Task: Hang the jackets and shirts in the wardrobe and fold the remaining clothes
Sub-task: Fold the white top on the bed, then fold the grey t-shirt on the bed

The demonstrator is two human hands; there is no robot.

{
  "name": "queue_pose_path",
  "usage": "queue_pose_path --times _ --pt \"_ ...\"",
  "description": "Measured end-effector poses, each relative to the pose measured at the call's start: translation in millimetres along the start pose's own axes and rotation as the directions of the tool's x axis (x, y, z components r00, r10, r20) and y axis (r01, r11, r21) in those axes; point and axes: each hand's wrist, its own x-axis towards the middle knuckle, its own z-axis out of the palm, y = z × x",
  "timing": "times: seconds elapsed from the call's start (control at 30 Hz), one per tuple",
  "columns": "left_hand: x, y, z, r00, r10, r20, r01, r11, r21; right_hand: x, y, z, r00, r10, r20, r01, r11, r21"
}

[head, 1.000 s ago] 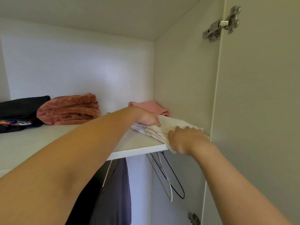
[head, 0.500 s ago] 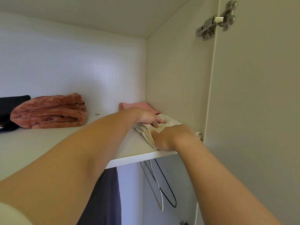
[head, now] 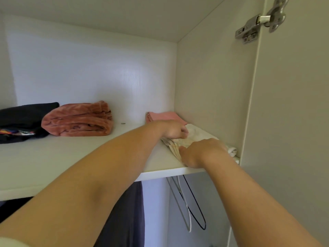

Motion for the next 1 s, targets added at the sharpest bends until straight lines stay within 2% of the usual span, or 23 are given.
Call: queue_pose_path --times 0.1,0.13,0.2,0.27,0.33,0.4,0.43,0.5,0.6,0.67,0.73,0.9,1.0 --pt "-42 -1 -8 0.993 -0.075 -0.091 0.081 0.995 0.058 -18 -3 -14 0.987 -0.085 0.138 0.073 0.993 0.092" --pt "-59 -2 -12 0.988 -0.101 -0.119 0.114 0.988 0.107 -22 -7 -18 0.985 -0.105 0.137 0.092 0.991 0.095" --pt "-103 0 -16 0.969 -0.128 -0.21 0.168 0.968 0.188 -29 -17 -21 0.99 -0.141 -0.02 0.142 0.986 0.088" --pt "-162 -3 -15 0.925 -0.137 -0.354 0.209 0.962 0.175 -41 -38 -12 0.956 -0.179 -0.233 0.214 0.968 0.134" --pt "-233 -4 -3 0.843 -0.186 -0.504 0.288 0.948 0.134 -64 -67 6 0.875 -0.278 -0.397 0.378 0.904 0.201" --pt "-309 -7 23 0.719 -0.287 -0.633 0.395 0.918 0.032 -92 -93 33 0.777 -0.396 -0.489 0.568 0.776 0.274" --pt "-348 -4 41 0.645 -0.356 -0.676 0.451 0.892 -0.039 -106 -107 48 0.748 -0.446 -0.491 0.635 0.697 0.333" --pt "-421 9 82 0.496 -0.518 -0.696 0.561 0.803 -0.198 -136 -137 81 0.694 -0.597 -0.402 0.717 0.522 0.462" --pt "-517 40 156 0.263 -0.774 -0.576 0.72 0.555 -0.417 -199 -184 139 0.57 -0.8 -0.19 0.664 0.312 0.68" --pt "-573 68 207 0.077 -0.889 -0.451 0.771 0.34 -0.538 -252 -208 175 0.406 -0.913 -0.048 0.651 0.251 0.716" --pt "-628 104 258 -0.113 -0.943 -0.313 0.766 0.118 -0.632 -312 -225 214 0.244 -0.967 0.073 0.67 0.223 0.709" --pt "-730 224 382 -0.461 -0.887 -0.037 0.665 -0.317 -0.676 -463 -212 312 -0.157 -0.937 0.311 0.804 0.061 0.591" --pt "-768 301 450 -0.619 -0.768 0.165 0.553 -0.575 -0.603 -544 -174 365 -0.333 -0.827 0.452 0.845 -0.049 0.532"
